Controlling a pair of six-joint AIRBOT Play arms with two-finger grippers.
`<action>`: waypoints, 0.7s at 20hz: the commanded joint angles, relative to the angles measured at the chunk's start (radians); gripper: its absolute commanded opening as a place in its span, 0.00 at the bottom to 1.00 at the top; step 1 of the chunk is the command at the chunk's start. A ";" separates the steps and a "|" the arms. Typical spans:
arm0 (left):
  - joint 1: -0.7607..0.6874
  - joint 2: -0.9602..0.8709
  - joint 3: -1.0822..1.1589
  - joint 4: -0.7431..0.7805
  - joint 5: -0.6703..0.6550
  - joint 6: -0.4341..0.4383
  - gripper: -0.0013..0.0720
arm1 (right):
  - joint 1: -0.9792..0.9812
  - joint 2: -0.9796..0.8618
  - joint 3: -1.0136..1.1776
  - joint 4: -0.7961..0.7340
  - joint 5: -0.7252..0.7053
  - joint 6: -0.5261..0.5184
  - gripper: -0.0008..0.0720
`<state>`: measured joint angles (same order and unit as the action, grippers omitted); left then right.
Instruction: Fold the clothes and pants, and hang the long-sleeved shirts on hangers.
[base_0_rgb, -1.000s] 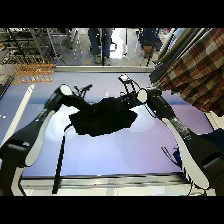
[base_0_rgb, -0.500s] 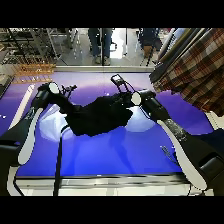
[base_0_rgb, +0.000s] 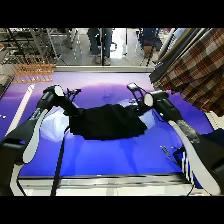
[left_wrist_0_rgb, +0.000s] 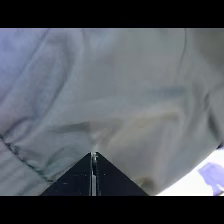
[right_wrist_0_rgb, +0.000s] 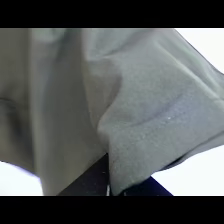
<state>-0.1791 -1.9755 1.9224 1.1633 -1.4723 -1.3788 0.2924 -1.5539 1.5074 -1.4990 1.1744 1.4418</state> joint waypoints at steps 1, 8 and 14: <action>-0.052 -0.005 0.000 -0.013 0.006 0.026 0.03 | -0.085 0.179 -0.251 -0.062 0.034 0.029 0.06; -0.121 -0.005 0.000 -0.171 0.002 0.131 0.03 | -0.288 0.492 -0.534 -0.101 0.002 -0.008 0.06; -0.213 -0.006 0.000 -0.361 0.019 0.257 0.03 | -0.191 0.446 -0.506 -0.023 -0.142 -0.008 0.06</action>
<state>-0.3489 -1.9804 1.9224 0.8928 -1.4620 -1.1942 0.0711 -1.0973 1.0058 -1.5490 1.1000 1.4307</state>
